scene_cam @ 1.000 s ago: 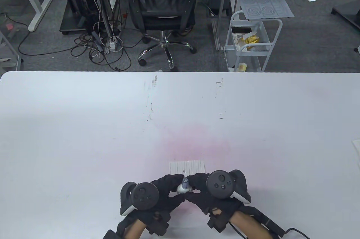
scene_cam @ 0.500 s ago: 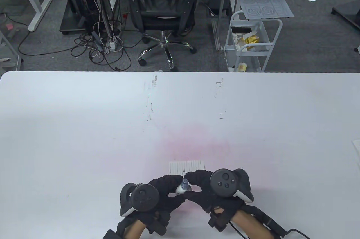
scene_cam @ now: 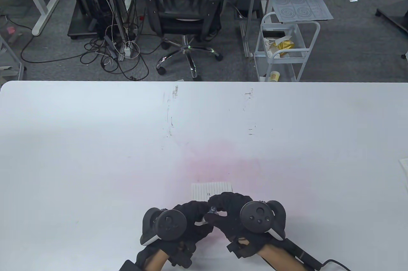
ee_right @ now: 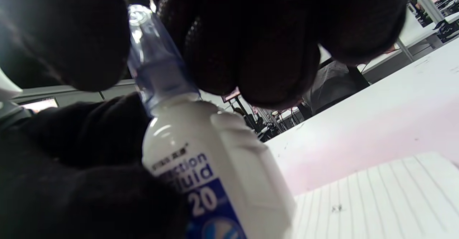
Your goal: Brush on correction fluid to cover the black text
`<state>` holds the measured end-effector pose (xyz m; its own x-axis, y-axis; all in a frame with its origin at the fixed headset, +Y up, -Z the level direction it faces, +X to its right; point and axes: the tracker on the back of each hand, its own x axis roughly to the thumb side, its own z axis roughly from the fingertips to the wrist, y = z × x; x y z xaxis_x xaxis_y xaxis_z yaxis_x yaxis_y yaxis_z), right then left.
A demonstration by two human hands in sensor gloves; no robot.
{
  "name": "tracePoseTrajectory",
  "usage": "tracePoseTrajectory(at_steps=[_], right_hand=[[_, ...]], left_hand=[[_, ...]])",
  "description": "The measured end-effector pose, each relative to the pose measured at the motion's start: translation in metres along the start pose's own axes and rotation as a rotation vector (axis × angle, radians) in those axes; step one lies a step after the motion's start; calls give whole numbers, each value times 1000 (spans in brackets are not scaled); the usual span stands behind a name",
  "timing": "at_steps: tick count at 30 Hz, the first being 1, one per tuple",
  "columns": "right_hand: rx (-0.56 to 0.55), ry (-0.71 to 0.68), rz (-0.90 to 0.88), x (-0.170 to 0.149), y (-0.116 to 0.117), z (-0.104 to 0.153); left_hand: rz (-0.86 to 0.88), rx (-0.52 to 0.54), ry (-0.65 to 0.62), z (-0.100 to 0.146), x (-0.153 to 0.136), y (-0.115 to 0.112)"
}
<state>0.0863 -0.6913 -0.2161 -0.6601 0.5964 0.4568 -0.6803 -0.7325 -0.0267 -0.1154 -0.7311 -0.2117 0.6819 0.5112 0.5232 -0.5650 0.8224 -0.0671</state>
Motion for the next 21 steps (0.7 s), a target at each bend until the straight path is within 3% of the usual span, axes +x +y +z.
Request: tracePoseTrajectory(at_steps=[10, 21], right_hand=[[-102, -22, 23, 9, 3, 6], [-65, -46, -23, 8, 5, 5]], left_hand=[[23, 28, 22, -1, 1, -2], [32, 33, 34, -1, 0, -1]])
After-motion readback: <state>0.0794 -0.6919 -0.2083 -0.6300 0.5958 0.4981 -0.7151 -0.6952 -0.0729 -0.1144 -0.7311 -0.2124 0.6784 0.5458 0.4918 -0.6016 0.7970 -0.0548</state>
